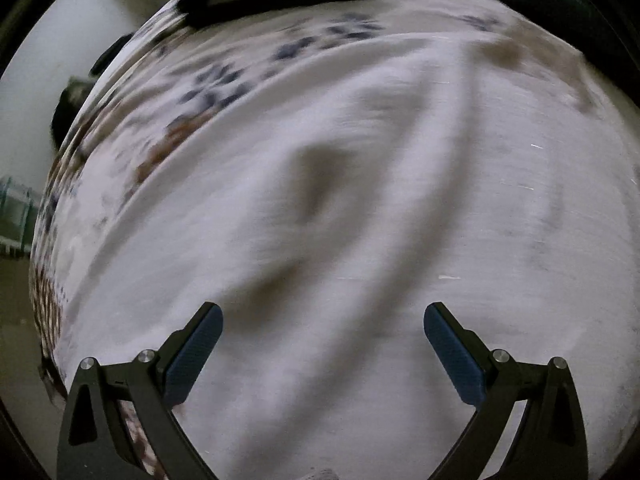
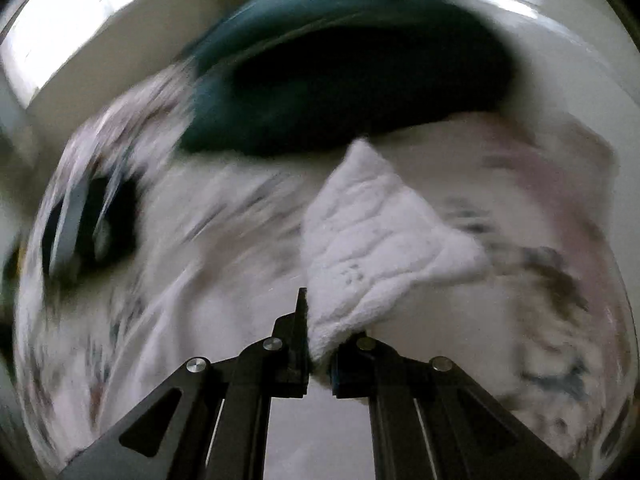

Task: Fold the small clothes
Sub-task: 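Fold the held sleeve across the sweater body with the right tool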

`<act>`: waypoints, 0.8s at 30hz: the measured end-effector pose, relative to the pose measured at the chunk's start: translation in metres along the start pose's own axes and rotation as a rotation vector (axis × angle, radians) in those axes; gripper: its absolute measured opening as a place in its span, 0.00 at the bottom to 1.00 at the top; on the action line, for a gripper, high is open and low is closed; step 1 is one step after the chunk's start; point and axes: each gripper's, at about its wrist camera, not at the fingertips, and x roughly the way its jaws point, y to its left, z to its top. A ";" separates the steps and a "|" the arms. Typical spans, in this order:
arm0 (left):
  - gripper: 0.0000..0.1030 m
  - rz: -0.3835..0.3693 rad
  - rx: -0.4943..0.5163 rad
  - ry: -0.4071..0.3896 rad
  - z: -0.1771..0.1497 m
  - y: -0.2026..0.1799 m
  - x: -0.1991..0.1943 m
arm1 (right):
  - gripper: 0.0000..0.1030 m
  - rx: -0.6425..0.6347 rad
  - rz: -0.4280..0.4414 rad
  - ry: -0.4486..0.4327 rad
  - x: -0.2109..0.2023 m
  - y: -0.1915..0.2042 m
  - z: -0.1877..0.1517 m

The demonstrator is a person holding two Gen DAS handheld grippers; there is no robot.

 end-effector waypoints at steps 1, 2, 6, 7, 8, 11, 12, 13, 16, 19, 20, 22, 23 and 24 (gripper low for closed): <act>1.00 0.004 -0.017 0.004 0.000 0.015 0.006 | 0.07 -0.069 0.012 0.021 0.022 0.041 -0.010; 1.00 0.006 -0.028 0.009 0.000 0.025 0.010 | 0.07 -0.137 0.011 0.043 0.041 0.074 -0.020; 1.00 -0.054 -0.071 0.022 0.000 0.059 0.029 | 0.07 -0.335 -0.019 0.083 0.090 0.163 -0.070; 1.00 -0.067 -0.074 0.020 0.001 0.062 0.031 | 0.07 -0.354 -0.026 0.092 0.098 0.175 -0.076; 1.00 -0.077 -0.072 0.016 0.001 0.063 0.032 | 0.07 -0.373 -0.031 0.107 0.107 0.184 -0.082; 1.00 -0.085 -0.067 0.013 0.005 0.072 0.035 | 0.16 -0.374 0.018 0.217 0.124 0.189 -0.097; 1.00 -0.093 -0.074 0.019 0.005 0.077 0.036 | 0.38 -0.363 0.056 0.239 0.123 0.184 -0.097; 1.00 -0.115 -0.095 0.021 0.005 0.085 0.034 | 0.51 -0.338 0.110 0.262 0.120 0.176 -0.095; 1.00 -0.154 -0.153 0.033 0.001 0.111 0.026 | 0.72 -0.246 0.193 0.252 0.086 0.137 -0.092; 1.00 -0.187 -0.209 0.033 -0.015 0.145 0.011 | 0.83 -0.222 0.089 0.205 0.050 0.094 -0.100; 1.00 -0.192 -0.228 0.032 -0.023 0.157 0.007 | 0.93 -0.216 0.062 0.195 0.045 0.085 -0.096; 1.00 -0.173 -0.290 0.062 -0.051 0.175 -0.003 | 0.99 -0.212 -0.025 0.161 0.033 0.066 -0.092; 1.00 -0.178 -0.332 0.091 -0.061 0.189 -0.001 | 0.99 -0.199 -0.057 0.150 0.028 0.057 -0.100; 1.00 -0.186 -0.388 0.128 -0.075 0.200 -0.001 | 0.99 -0.190 -0.075 0.153 0.026 0.047 -0.095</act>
